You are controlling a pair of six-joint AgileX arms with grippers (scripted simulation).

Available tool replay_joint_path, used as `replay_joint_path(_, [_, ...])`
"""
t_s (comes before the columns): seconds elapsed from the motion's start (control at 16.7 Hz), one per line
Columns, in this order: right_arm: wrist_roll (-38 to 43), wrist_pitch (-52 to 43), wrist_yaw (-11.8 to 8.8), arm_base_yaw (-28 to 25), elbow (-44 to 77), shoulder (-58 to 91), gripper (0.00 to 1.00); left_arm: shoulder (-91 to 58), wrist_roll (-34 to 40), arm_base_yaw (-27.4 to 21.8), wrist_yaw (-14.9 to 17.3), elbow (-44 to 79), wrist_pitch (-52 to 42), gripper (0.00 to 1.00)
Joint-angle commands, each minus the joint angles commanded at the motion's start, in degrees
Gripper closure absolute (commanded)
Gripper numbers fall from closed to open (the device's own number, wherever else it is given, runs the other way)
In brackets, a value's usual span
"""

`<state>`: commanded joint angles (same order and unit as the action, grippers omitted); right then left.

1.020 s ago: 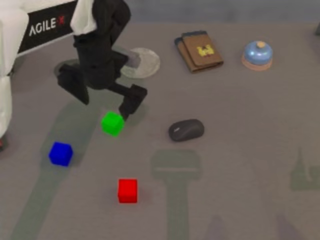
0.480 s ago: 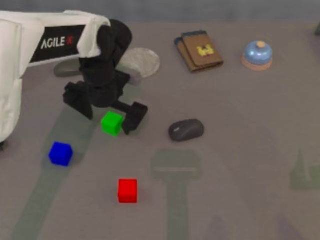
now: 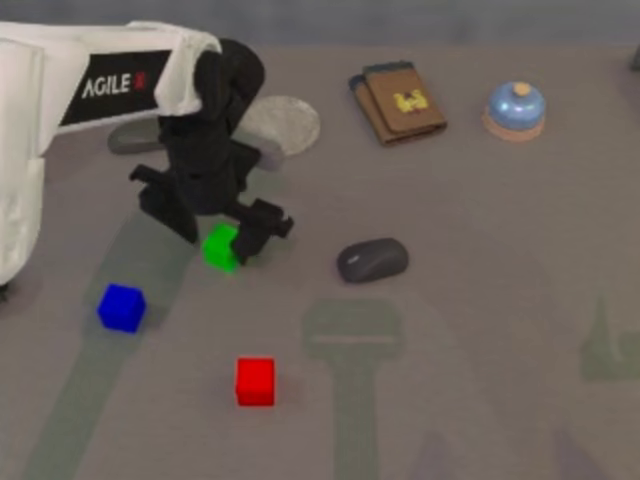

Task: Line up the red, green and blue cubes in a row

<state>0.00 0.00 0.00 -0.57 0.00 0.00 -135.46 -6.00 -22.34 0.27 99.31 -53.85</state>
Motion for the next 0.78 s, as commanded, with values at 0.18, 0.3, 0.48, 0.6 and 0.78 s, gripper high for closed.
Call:
replay_joint_path(0.18, [0.00, 0.00, 0.00, 0.00, 0.00, 0.00, 0.00, 0.00, 0.00, 0.00, 0.00, 0.00, 0.00, 0.83])
replay_joint_path(0.3, [0.00, 0.00, 0.00, 0.00, 0.00, 0.00, 0.00, 0.00, 0.00, 0.00, 0.00, 0.00, 0.00, 0.98])
replay_joint_path(0.48, [0.00, 0.00, 0.00, 0.00, 0.00, 0.00, 0.00, 0.00, 0.00, 0.00, 0.00, 0.00, 0.00, 1.00])
replay_joint_path(0.6, [0.00, 0.00, 0.00, 0.00, 0.00, 0.00, 0.00, 0.00, 0.00, 0.00, 0.00, 0.00, 0.00, 1.00])
replay_joint_path(0.78, [0.00, 0.00, 0.00, 0.00, 0.00, 0.00, 0.00, 0.00, 0.00, 0.00, 0.00, 0.00, 0.00, 1.00])
